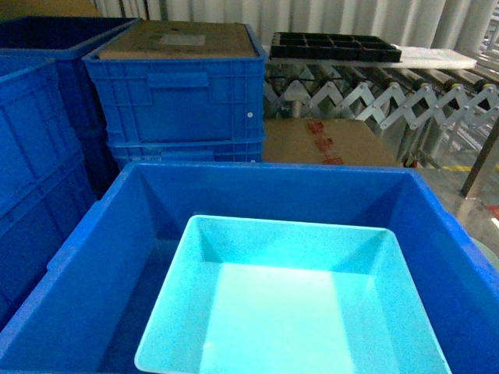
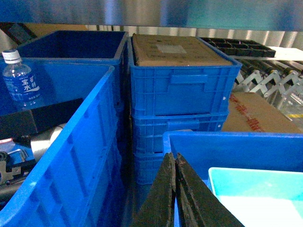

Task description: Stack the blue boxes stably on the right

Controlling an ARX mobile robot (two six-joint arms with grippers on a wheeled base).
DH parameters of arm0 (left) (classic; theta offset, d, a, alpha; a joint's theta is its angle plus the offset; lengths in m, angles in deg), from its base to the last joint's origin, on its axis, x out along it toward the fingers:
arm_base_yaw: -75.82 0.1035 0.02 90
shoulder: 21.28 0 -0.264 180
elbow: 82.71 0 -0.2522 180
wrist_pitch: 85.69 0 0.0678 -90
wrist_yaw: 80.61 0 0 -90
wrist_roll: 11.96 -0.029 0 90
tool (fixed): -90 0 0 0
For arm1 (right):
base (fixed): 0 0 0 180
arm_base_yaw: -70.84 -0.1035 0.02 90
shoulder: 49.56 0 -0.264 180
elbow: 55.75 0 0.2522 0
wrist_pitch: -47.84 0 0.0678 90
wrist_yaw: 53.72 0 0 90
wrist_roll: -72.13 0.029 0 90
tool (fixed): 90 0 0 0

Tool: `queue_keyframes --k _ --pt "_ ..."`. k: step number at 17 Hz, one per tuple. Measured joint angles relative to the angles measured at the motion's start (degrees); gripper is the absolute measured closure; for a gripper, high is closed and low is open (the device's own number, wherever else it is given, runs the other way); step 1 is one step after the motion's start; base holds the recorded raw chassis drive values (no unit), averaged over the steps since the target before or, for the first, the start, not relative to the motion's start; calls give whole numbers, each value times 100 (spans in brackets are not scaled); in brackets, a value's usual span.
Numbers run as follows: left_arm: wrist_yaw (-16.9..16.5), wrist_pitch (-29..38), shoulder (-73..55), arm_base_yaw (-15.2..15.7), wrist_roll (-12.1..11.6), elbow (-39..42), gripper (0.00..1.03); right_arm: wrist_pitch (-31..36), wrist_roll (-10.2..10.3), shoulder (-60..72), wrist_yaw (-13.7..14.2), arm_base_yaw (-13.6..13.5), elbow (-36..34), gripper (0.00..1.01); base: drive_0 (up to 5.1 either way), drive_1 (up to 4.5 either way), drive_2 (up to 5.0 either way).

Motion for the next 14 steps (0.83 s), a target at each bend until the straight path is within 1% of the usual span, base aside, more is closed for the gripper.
queue_keyframes --k 5,8,13,14 --pt "0 -94 772 0 0 651 101 -157 0 -767 -2 0 -581 99 0 0 0" --pt "0 -168 955 0 0 754 101 -256 -2 -953 -2 0 -678 99 0 0 0" --pt "0 -597 1674 0 0 1036 101 -688 0 -1652 -2 0 -938 99 0 0 0" --pt "0 -654 1762 0 0 1056 101 -514 0 -1725 -2 0 -1062 99 0 0 0"
